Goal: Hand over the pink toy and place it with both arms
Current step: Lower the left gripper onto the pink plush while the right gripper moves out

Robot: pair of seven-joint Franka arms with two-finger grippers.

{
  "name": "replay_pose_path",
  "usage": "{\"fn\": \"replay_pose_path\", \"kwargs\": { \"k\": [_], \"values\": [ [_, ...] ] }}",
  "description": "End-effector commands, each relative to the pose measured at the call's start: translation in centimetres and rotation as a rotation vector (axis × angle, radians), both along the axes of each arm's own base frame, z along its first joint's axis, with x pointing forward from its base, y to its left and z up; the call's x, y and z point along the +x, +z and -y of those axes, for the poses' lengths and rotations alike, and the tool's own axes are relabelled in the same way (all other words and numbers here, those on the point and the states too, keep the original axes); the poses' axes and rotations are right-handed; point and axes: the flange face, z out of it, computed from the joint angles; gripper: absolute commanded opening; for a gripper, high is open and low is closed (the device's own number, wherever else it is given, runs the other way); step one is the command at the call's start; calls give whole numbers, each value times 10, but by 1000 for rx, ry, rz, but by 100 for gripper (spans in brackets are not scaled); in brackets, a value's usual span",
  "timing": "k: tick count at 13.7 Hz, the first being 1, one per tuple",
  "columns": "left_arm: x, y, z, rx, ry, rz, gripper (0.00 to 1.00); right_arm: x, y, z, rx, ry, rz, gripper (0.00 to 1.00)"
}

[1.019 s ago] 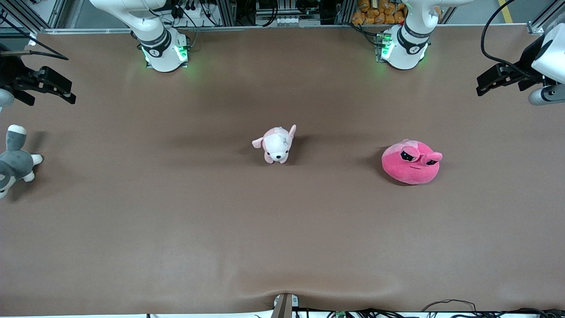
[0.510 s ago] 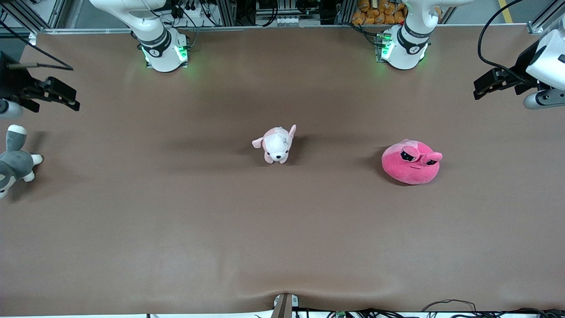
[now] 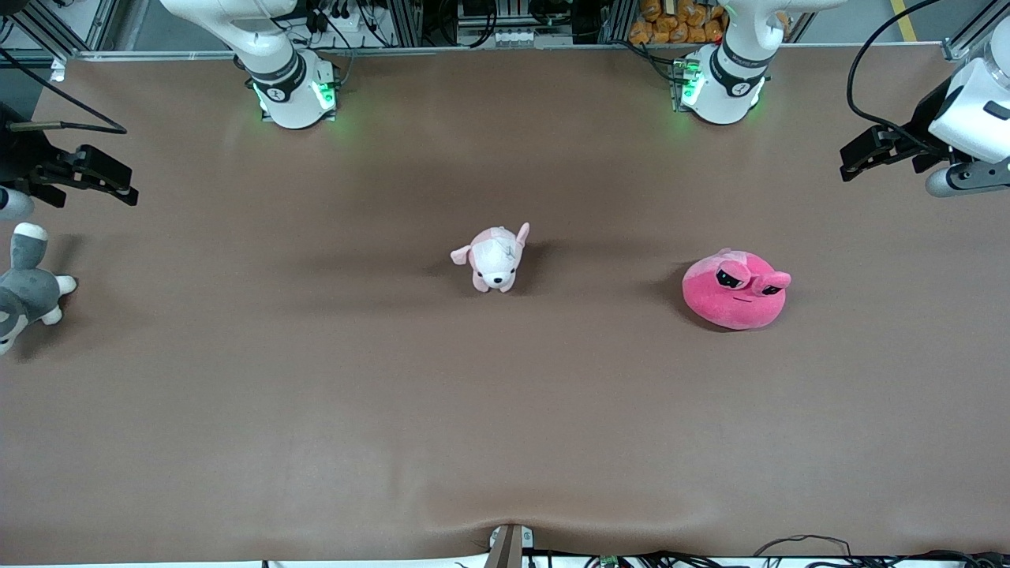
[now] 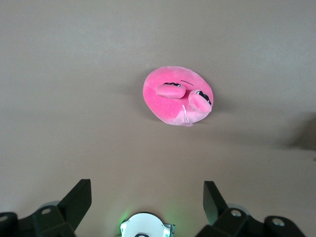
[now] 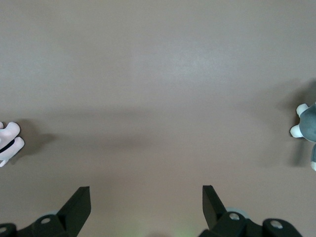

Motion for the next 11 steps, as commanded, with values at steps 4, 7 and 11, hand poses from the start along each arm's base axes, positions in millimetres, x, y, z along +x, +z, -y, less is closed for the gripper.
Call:
{"fn": "replay_pose_path", "kwargs": {
  "k": [4,7,11],
  "values": [
    [-21,-31,1,8,-3,52,100,4,-2,18,-5,-26,-9,100],
    [-24,-48,1,7,-6,71,100,5,-2,19,-8,-26,-7,100],
    [-22,-62,1,6,-5,84,100,9,-2,21,-6,-29,-4,100]
  ]
}}
